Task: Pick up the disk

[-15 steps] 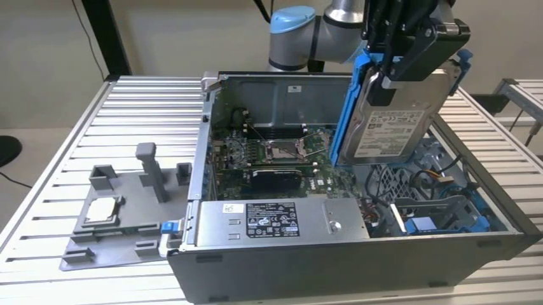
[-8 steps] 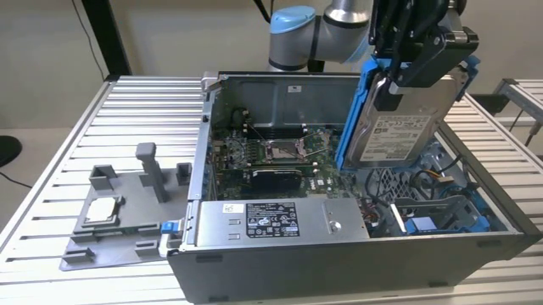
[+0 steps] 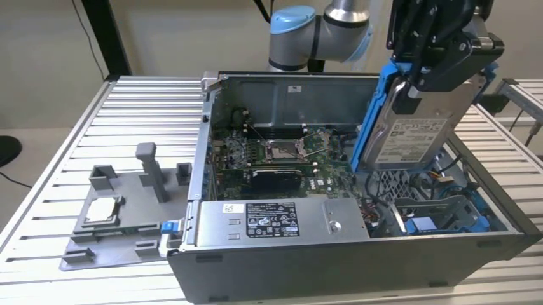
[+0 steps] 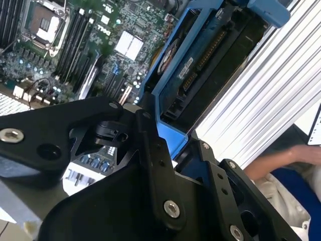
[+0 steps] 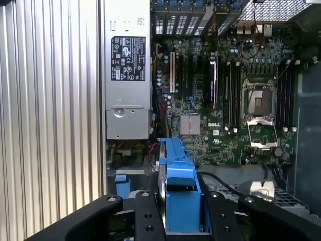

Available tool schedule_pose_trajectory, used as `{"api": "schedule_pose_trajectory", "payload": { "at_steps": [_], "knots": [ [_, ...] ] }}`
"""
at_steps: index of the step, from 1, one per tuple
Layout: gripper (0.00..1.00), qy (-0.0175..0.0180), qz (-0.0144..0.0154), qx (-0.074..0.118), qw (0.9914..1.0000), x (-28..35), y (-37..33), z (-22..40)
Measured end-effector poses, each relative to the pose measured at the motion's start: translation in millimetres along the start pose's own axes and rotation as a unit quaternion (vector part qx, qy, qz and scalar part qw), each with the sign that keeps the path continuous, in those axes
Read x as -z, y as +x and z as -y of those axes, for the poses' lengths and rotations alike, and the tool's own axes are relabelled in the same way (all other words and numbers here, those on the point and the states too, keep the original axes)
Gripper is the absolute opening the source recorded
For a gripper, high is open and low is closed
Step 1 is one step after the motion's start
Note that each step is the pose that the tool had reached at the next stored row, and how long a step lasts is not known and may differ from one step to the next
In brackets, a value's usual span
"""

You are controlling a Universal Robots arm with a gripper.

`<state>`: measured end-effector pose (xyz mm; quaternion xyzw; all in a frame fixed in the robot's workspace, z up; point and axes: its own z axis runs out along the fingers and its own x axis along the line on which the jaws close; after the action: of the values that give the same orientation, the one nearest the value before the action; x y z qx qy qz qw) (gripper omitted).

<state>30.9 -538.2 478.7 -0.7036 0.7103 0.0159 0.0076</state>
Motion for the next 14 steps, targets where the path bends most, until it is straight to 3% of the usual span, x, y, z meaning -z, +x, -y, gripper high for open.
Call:
{"api": "schedule_pose_trajectory", "payload": {
  "at_steps": [8,14],
  "knots": [
    [0.00,0.0000,0.0001,-0.001,1.00000,-0.9,7.2,12.6],
    [0.00,0.0000,0.0001,-0.001,1.00000,-1.0,18.2,17.2]
  ]
}}
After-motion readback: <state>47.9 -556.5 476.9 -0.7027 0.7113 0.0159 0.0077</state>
